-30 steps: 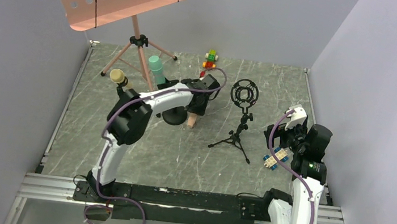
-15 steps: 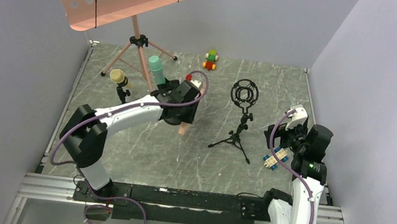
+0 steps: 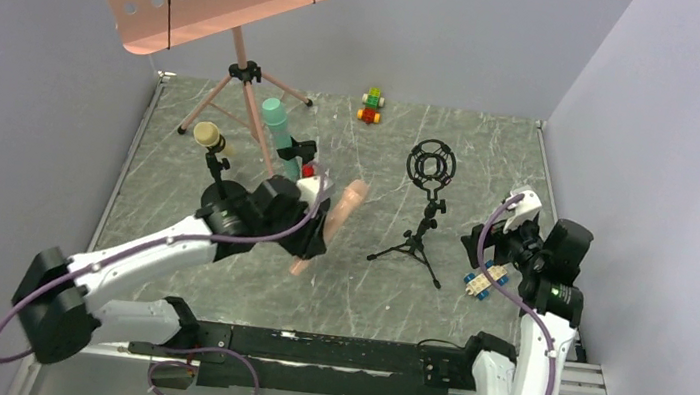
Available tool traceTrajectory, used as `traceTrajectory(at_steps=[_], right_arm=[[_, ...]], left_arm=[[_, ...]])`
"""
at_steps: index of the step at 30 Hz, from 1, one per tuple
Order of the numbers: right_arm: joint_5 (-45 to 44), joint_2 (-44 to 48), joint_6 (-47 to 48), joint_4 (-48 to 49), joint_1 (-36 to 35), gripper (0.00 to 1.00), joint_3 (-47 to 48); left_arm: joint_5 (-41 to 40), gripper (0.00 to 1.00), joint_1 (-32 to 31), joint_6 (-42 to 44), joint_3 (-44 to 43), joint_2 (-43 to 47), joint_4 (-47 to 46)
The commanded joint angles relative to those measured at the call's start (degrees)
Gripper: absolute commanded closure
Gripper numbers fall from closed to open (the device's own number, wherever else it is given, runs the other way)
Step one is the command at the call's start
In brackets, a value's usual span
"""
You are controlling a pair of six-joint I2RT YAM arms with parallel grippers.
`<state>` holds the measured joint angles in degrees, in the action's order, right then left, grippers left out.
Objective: Attach the microphones to the stand
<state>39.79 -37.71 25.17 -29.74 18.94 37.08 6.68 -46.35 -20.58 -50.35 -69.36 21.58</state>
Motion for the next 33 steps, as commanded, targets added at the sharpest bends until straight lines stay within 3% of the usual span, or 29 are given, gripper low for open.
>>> traceTrajectory(at_steps=[1, 7, 12, 16, 24, 33], right_arm=[[7.02, -0.82, 9.42, -15.4, 0.28, 0.0, 11.67], [20.76, -5.53, 29.94, -41.33, 0.14, 0.0, 26.34], [29.49, -12.31, 38.79, -55.91, -1.31, 0.0, 36.02], [30.94, -15.76, 34.4, -54.77, -7.41, 0.0, 37.89], [30.22, -13.94, 17.26, -37.18, -22.42, 0.0, 32.4], [29.48, -17.92, 21.46, -38.13, -29.5, 0.0, 32.62]], left_arm=[[7.27, 1.0, -0.66, 3.12, 7.91, 12.28, -3.59], [12.94, 1.0, -3.68, 4.88, 20.06, 29.56, -11.72], [12.81, 1.0, -7.97, 6.74, 20.42, 31.74, -16.1], [12.96, 1.0, -10.08, 8.86, 16.69, 27.18, -16.92], [14.32, 1.0, -13.76, 10.62, 9.69, 19.65, -23.81], [18.45, 1.0, -14.88, 12.17, 5.89, 15.49, -24.51]])
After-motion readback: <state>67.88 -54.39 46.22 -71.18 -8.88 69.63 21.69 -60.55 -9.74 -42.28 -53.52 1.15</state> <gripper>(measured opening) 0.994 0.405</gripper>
